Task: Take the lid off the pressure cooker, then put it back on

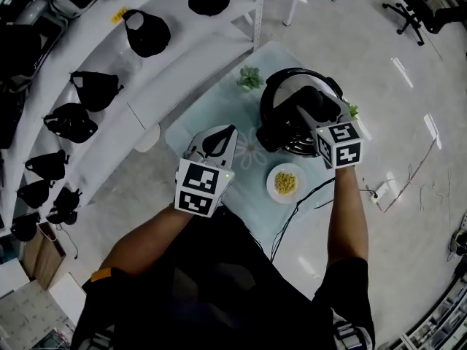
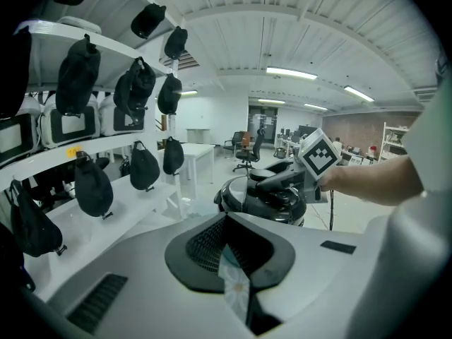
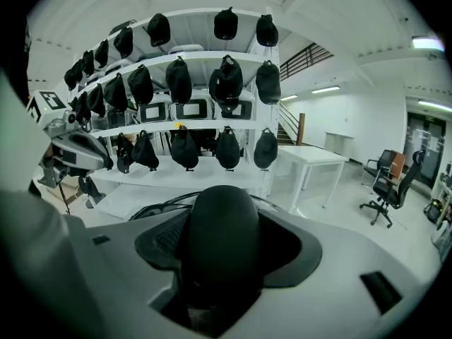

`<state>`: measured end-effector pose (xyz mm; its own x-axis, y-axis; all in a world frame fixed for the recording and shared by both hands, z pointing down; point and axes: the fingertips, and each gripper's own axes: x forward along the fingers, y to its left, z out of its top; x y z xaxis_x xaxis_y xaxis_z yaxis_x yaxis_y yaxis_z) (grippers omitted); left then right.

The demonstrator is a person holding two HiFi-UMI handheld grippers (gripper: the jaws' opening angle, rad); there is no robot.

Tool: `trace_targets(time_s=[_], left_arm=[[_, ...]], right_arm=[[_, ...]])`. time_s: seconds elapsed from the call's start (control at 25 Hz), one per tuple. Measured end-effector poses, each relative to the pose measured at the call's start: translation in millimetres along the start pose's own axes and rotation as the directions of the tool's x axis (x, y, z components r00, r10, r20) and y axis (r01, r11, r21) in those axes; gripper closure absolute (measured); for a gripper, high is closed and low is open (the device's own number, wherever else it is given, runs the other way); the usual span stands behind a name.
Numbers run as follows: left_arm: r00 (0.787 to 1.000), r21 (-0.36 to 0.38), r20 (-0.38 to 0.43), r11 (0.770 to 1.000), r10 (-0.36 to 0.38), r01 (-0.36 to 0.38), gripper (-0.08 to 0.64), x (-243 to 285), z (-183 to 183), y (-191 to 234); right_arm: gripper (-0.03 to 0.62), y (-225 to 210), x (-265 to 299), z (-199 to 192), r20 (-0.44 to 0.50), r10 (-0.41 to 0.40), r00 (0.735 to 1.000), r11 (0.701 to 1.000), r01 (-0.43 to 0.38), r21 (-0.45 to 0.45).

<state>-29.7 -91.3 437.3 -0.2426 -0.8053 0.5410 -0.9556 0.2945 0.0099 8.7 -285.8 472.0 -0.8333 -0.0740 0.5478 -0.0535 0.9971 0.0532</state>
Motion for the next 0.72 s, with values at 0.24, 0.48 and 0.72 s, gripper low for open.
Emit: trace_targets(time_s=[0.24, 0.48, 0.72], left_arm=[[1.0, 0.0, 0.01, 1.0, 0.009, -0.009, 0.552, -8, -1, -2], [1.0, -0.006, 0.02, 1.0, 0.023, -0.023, 0.552, -18, -4, 1], [0.999, -0.02, 0.021, 0.999, 0.029, -0.028, 0.552, -22, -3, 4]], right_arm=[[0.296, 0, -1, 0, -0.007, -0.011, 1.0, 1.0, 0.011, 0.009], [0.298, 2, 0, -1, -0.007, 0.007, 1.0, 1.0, -0.007, -0.014], [0.301, 2, 1, 3, 0.012, 0.046, 0.999, 0.995, -0.044, -0.093]])
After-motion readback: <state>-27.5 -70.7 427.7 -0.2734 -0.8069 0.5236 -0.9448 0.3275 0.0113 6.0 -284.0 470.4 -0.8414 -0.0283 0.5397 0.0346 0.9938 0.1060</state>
